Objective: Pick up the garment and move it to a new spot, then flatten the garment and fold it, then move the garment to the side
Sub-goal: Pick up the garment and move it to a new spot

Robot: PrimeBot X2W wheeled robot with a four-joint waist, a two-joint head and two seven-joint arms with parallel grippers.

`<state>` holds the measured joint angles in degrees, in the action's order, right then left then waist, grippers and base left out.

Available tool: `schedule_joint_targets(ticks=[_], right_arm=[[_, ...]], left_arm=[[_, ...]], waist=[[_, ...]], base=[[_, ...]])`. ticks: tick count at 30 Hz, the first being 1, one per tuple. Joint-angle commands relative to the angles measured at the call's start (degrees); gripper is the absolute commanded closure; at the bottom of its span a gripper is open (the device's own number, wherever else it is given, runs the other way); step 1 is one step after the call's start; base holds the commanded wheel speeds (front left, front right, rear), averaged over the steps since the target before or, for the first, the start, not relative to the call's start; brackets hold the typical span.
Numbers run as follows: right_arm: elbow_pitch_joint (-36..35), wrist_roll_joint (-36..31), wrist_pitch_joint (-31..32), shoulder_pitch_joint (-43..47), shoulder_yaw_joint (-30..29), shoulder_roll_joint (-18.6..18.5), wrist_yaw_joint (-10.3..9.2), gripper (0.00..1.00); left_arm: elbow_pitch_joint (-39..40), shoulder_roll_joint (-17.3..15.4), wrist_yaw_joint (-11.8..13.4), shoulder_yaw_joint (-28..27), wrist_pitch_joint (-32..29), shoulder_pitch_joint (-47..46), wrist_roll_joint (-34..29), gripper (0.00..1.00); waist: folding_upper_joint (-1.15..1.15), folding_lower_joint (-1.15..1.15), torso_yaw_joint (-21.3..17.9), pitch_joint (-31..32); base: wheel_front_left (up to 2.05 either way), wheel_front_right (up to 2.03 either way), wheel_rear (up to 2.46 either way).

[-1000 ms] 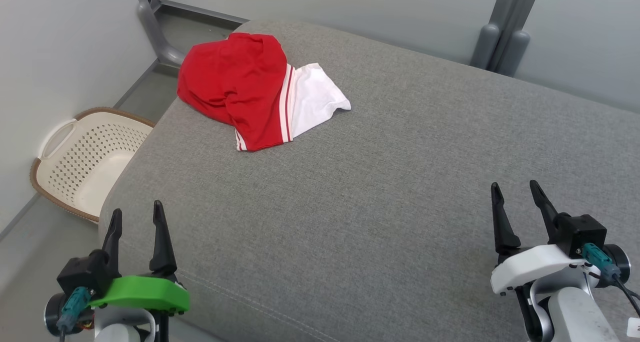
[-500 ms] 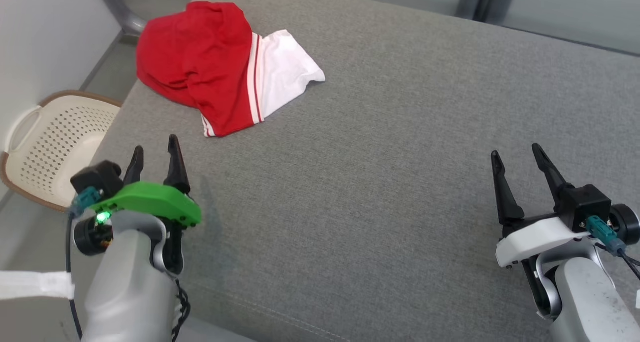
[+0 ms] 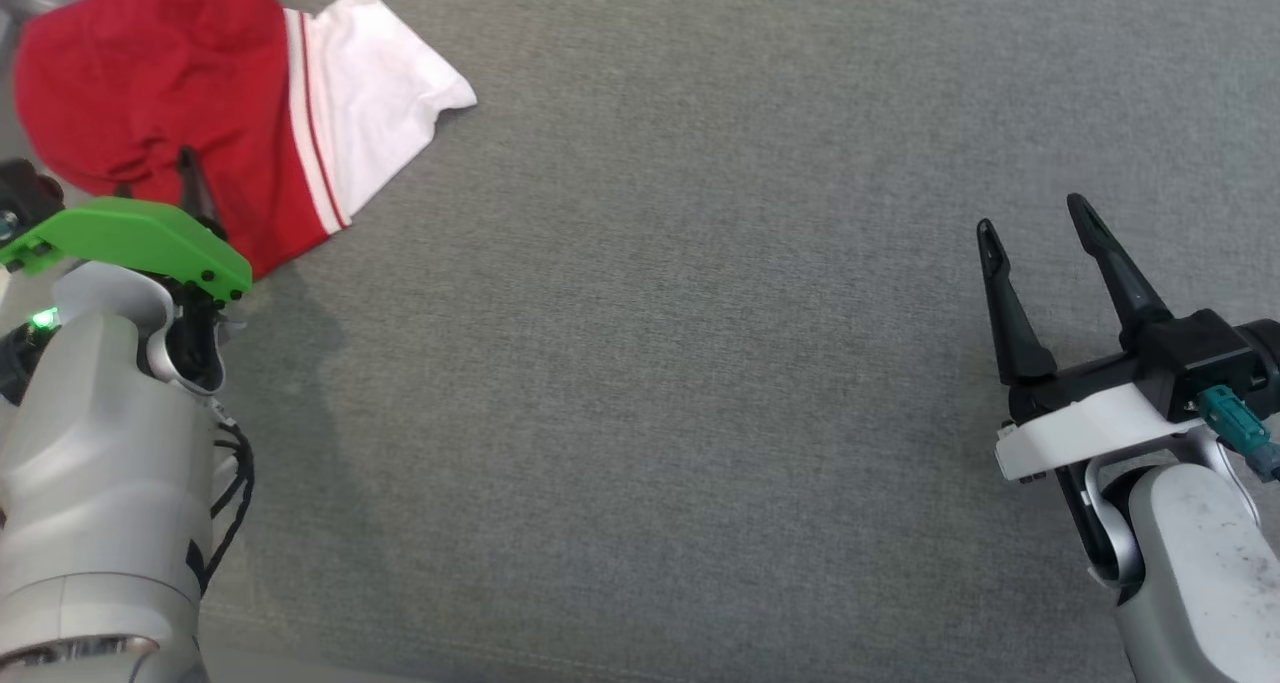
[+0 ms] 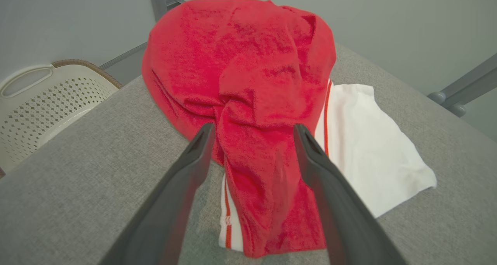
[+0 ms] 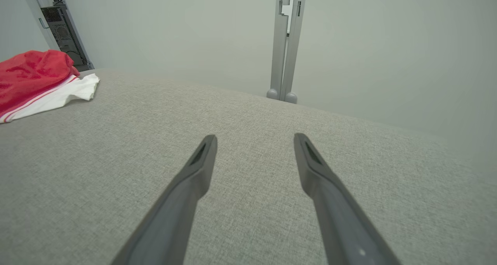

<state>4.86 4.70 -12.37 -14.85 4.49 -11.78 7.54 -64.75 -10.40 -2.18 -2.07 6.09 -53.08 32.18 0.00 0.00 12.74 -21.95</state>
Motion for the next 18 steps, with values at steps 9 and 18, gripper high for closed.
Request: schedule_joint_targets(ticks=[9, 18], right_arm=[[-4.6, -0.7, 0.2, 0.4, -0.7, 0.7, -0.11, 0.0], [-2.1, -0.2, -1.4, 0.8, -1.9, 2.7, -0.11, 0.0]], left_arm=[[-5.5, -4.8, 4.3, 0.3, -2.5, -3.4, -0.8, 0.16], [-6.0, -6.7, 1.9, 2.0, -2.2, -3.1, -1.8, 1.0]], waist=[[0.0, 0.0, -10.5, -9.3], [0.0, 0.0, -9.6, -6.1]], base=[[0.0, 0.0, 0.0], [0.0, 0.0, 0.0]])
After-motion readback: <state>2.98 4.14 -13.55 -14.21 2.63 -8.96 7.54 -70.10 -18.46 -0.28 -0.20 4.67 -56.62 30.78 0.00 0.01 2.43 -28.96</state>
